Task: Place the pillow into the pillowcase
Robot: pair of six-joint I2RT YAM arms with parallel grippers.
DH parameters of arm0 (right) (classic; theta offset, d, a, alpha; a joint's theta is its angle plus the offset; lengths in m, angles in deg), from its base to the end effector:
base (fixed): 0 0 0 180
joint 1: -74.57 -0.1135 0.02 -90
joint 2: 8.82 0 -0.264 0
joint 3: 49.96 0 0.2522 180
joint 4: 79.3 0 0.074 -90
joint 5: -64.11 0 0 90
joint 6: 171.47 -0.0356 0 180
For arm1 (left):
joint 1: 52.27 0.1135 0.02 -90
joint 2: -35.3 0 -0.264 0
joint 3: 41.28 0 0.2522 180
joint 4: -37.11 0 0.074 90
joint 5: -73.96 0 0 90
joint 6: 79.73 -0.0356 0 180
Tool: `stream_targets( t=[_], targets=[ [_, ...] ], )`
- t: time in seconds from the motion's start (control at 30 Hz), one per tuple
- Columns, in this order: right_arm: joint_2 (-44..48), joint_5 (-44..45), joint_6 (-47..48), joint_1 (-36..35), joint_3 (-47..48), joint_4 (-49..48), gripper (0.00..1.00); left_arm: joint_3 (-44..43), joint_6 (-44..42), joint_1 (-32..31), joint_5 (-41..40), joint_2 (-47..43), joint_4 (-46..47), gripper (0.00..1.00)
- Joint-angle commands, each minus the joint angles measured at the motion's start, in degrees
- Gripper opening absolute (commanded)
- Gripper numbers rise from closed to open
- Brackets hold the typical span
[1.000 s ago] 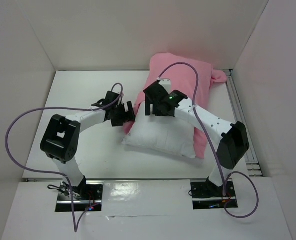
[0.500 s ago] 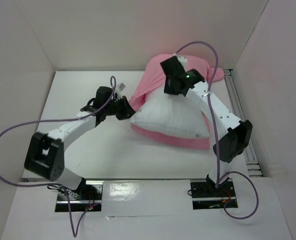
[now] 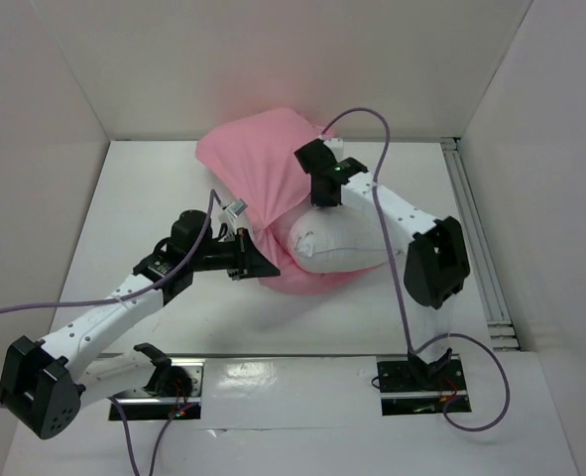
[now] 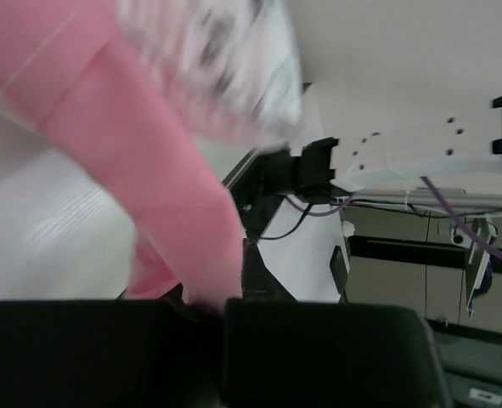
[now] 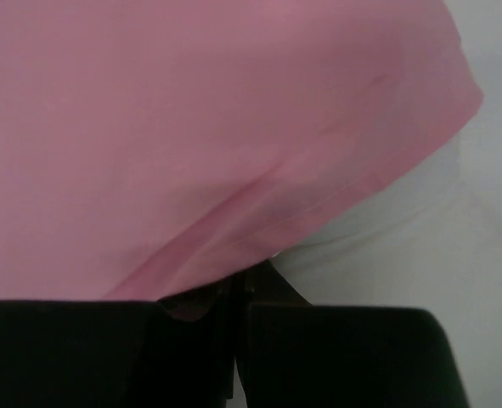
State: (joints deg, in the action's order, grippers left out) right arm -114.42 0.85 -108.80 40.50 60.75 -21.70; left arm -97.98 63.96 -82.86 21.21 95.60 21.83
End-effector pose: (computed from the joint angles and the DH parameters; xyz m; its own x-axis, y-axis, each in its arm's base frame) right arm 0.3458 0.2145 0.3063 -0.7092 0.0153 -0.7048 0.0588 0.9976 -0.0375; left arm 0.1937 -0.1395 0.2939 -0.8887 -0.2198 -0.4025 0.3073 0.3659 -0.8785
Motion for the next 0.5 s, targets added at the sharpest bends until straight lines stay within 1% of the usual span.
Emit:
stream_targets(
  t=[0.0, 0.03, 0.1, 0.17, 0.23, 0.27, 0.3, 0.33, 0.37, 0.4, 0.43, 0.47],
  targets=[
    [-3.64, 0.41, -2.81, 1.37, 4.1, -7.2, 0.0, -0.74, 2.48, -1.75, 6.34, -5.44, 0.3, 0.0],
    [-3.65, 0.42, -2.81, 1.37, 8.91, -6.4, 0.0, -1.87, 2.47, -1.75, 5.82, -5.45, -0.49, 0.0],
    [-3.65, 1.03, -2.81, 0.75, 13.86, -4.82, 0.0, -3.46, 0.37, -2.28, 5.81, -6.06, -3.99, 0.0],
    [-0.85, 1.55, -2.29, -0.82, 17.82, -4.81, 0.0, -5.57, -0.86, -2.28, 5.81, -6.06, -6.64, 0.0],
    [1.09, 2.17, -2.29, -2.14, 17.23, -6.82, 0.0, -5.58, -0.87, -3.15, 6.33, -6.59, -7.18, 0.0],
    [1.88, 2.17, -2.29, -3.36, 14.7, -7.7, 0.0, -5.58, -0.87, -3.77, 6.34, -7.55, -8.05, 0.0],
    [3.28, 2.17, -2.29, -3.99, 12.67, -8.67, 0.0, -5.58, -1.65, -5.08, 5.29, -7.56, -9.71, 0.0],
    [3.3, -0.52, -3.16, -4.69, 10.65, -10.16, 0.0, -5.58, -2.53, -5.09, 4.33, -8.25, -11.65, 0.0],
    [4.08, -2.2, -3.77, -6.35, 5.76, -11.22, 0.0, -6.71, -3.41, -5.88, 1.79, -8.26, -16.36, 0.02],
    [4.09, -3.26, -3.78, -7.5, 3.19, -12.36, 0.0, -7.5, -5.51, -5.89, 0.12, -8.26, -19.28, 0.1],
    [4.87, -4.49, -4.39, -8.64, 0.9, -13.07, 0.0, -8.64, -7.01, -5.89, -1.64, -8.26, -22.44, 0.23],
    [5.75, -5.29, -4.4, -10.22, -2.26, -13.07, 0.0, -12.31, -10.15, -5.89, -6.27, -7.65, -29.35, 0.52]
  ],
)
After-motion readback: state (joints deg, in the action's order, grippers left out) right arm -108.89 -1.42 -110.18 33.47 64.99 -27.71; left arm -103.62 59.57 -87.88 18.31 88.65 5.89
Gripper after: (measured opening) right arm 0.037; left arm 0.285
